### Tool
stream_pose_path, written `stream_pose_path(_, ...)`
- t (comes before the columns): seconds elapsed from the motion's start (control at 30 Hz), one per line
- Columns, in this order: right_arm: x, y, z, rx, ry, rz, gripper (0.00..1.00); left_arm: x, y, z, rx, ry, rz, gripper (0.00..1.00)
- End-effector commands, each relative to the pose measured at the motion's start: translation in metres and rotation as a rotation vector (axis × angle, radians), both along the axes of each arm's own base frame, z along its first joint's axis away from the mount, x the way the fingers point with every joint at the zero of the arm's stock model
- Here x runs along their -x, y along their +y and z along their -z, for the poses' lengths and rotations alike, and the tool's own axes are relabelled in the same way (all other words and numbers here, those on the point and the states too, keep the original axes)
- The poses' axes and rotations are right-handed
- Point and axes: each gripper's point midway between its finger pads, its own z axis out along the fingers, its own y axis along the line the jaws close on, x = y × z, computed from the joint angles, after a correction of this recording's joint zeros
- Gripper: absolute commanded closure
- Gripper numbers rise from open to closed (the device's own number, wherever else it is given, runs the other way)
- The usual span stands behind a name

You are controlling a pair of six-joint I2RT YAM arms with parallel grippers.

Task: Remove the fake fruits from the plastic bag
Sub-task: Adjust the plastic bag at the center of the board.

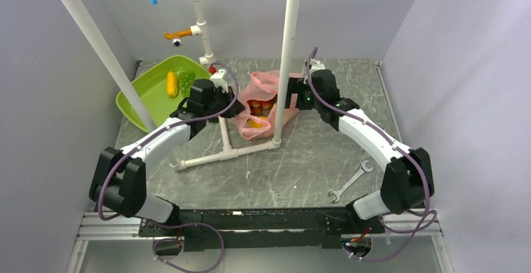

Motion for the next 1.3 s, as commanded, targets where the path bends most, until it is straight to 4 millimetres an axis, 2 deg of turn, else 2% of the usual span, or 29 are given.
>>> stream_pose_path(0.0,-0.029,0.015,-0.024,-0.002,-0.11,-0.027,0.0,-0.006,-0.005,-0.019,0.037,-0.048,0.012,1.0)
stream_pose_path(0.1,-0.042,0.019,-0.015,-0.006,-0.071,0.005,0.02,-0.007,-0.005,-0.015,0.03,-0.043,0.01,1.0)
stream_pose_path(0.17,-0.051,0.007,-0.006,0.016,-0.044,0.101,0.12,-0.008,-0.003,-0.013,0.022,-0.037,0.003,1.0)
stream_pose_path(0.23,-0.05,-0.015,-0.002,0.033,-0.044,0.23,0.3,-0.009,0.002,-0.011,0.003,-0.039,-0.018,1.0)
stream_pose_path(0.27,-0.047,-0.027,-0.003,0.026,-0.067,0.29,0.43,-0.009,0.006,-0.009,-0.011,-0.038,-0.034,1.0)
stream_pose_path(0.3,-0.041,-0.041,0.001,0.013,-0.084,0.343,0.66,-0.009,0.011,-0.009,-0.025,-0.043,-0.054,1.0)
stream_pose_path(0.33,-0.033,-0.053,0.002,-0.018,-0.103,0.39,0.83,-0.01,0.017,-0.007,-0.039,-0.046,-0.079,1.0)
stream_pose_path(0.37,-0.024,-0.062,0.009,-0.049,-0.111,0.416,0.94,-0.01,0.024,-0.004,-0.049,-0.045,-0.109,1.0)
stream_pose_path(0.43,0.0,-0.072,0.029,-0.105,-0.101,0.442,1.0,-0.009,0.033,-0.001,-0.04,-0.05,-0.142,1.0)
stream_pose_path(0.5,0.024,-0.072,0.052,-0.172,-0.068,0.428,1.0,-0.006,0.035,0.001,-0.005,-0.059,-0.142,1.0)
stream_pose_path(0.53,0.039,-0.072,0.075,-0.212,-0.02,0.422,0.99,-0.007,0.035,0.0,0.016,-0.069,-0.134,1.0)
stream_pose_path(0.6,0.055,-0.063,0.084,-0.329,0.002,0.378,0.88,-0.005,0.031,0.004,0.045,-0.05,-0.102,1.0)
stream_pose_path(0.7,0.06,-0.05,0.07,-0.341,-0.036,0.271,0.62,-0.004,0.023,0.007,0.096,-0.019,-0.049,1.0)
stream_pose_path(0.83,0.06,-0.057,0.063,-0.104,-0.005,0.185,0.34,0.001,0.015,0.006,0.139,-0.001,0.012,1.0)
stream_pose_path(0.9,0.063,-0.055,0.046,-0.018,-0.041,0.091,0.19,0.003,0.014,0.008,0.133,0.006,0.029,1.0)
stream_pose_path(0.93,0.067,-0.043,0.033,-0.015,-0.09,-0.019,0.14,0.004,0.013,0.008,0.131,0.007,0.039,1.0)
stream_pose_path(1.03,0.071,-0.026,0.001,-0.005,-0.224,-0.186,0.1,0.006,0.014,0.011,0.118,0.012,0.054,1.0)
stream_pose_path(1.13,0.059,-0.016,-0.025,-0.032,-0.335,-0.219,0.1,0.007,0.013,0.014,0.112,0.024,0.059,1.0)
stream_pose_path(1.2,0.054,-0.007,-0.032,-0.025,-0.371,-0.277,0.16,0.008,0.011,0.013,0.121,0.028,0.07,1.0)
stream_pose_path(1.27,0.046,-0.003,-0.031,0.013,-0.366,-0.307,0.21,0.009,0.01,0.013,0.129,0.034,0.081,1.0)
